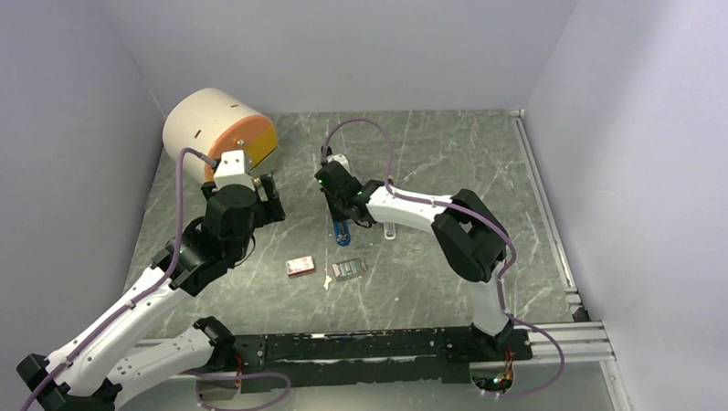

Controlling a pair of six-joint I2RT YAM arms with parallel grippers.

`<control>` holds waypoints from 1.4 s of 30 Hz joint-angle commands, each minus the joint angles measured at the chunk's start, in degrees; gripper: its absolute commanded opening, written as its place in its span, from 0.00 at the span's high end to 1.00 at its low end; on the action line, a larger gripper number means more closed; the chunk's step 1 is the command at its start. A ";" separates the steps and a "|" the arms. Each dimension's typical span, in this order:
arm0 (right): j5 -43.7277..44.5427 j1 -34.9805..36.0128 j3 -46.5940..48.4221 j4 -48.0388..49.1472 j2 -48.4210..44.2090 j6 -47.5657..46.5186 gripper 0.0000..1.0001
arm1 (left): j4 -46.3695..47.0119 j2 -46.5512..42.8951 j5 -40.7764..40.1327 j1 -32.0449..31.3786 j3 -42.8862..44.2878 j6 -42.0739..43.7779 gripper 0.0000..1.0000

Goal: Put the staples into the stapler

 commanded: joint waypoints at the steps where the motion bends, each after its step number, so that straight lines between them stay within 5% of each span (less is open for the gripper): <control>1: 0.55 0.09 0.92 -0.53 2.02 -0.78 0.79 | -0.01 0.07 -1.23 0.33 0.08 0.50 0.14; 30: -2.31 -0.01 1.79 -2.58 -3.65 -0.43 0.62 | -0.01 -0.02 -1.05 0.31 0.05 0.30 0.14; 38: -7.29 0.32 -4.94 -7.17 -12.62 -0.66 0.60 | 0.44 -1.46 -0.12 0.29 -0.47 -0.36 0.14; 42: -6.44 2.98 -9.90 -11.06 -16.38 0.70 0.49 | 0.77 -1.65 0.40 0.31 -0.35 -0.10 0.15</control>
